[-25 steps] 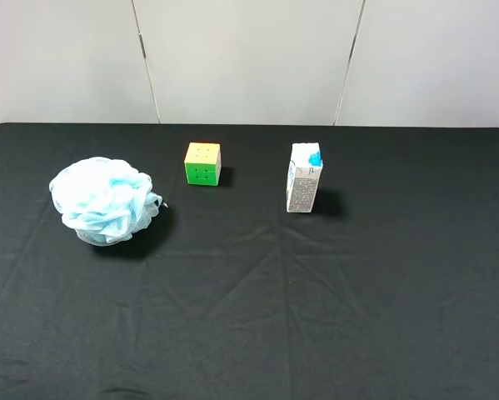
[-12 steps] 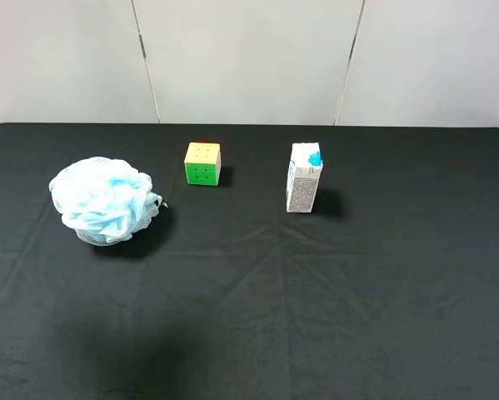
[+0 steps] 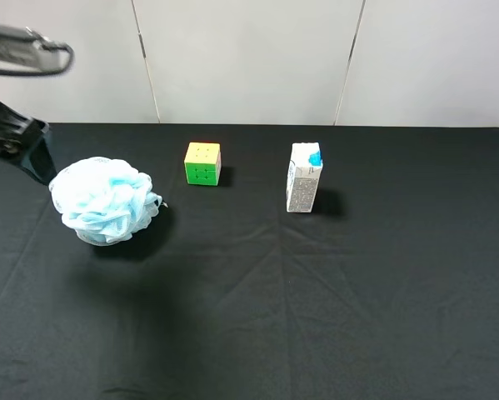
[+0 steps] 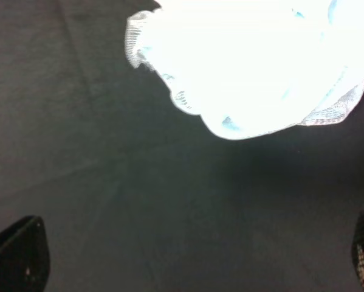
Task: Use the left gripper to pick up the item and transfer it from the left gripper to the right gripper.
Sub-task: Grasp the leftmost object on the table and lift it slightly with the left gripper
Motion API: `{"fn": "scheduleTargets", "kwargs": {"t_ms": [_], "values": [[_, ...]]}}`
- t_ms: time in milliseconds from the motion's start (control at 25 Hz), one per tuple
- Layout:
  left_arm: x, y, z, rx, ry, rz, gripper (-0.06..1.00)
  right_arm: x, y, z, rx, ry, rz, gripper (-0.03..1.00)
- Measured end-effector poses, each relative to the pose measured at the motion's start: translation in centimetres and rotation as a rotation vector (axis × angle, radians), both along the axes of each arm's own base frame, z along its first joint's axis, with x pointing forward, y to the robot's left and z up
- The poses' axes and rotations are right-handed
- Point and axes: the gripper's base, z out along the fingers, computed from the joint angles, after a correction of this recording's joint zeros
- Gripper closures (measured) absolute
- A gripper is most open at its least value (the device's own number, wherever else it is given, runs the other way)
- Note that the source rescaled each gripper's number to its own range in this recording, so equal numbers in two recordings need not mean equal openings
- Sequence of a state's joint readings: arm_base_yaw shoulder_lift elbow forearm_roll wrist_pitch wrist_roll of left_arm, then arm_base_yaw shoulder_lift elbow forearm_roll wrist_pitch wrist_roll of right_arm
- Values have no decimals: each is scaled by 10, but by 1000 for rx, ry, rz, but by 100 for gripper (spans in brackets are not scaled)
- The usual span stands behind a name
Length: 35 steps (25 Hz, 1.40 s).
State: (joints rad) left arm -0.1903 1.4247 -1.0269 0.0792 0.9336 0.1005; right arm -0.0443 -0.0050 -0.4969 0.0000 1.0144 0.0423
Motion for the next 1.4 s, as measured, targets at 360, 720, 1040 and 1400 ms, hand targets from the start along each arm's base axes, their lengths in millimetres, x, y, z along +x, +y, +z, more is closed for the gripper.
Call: {"fn": "scheduleTargets", "kwargs": {"t_ms": [360,720,1040,1400], "values": [[30,-8,-44,15,46,-104,-6,0,0,0,0,0,0,-3],[49,-34,-90,20,57,-215,-6,0,0,0,0,0,0,-3],[57,-39,-120,31,89,-273,-6,0,0,0,0,0,0,-3],[65,-42,-147,19,55,-278,-6,0,0,0,0,0,0,-3]]}}
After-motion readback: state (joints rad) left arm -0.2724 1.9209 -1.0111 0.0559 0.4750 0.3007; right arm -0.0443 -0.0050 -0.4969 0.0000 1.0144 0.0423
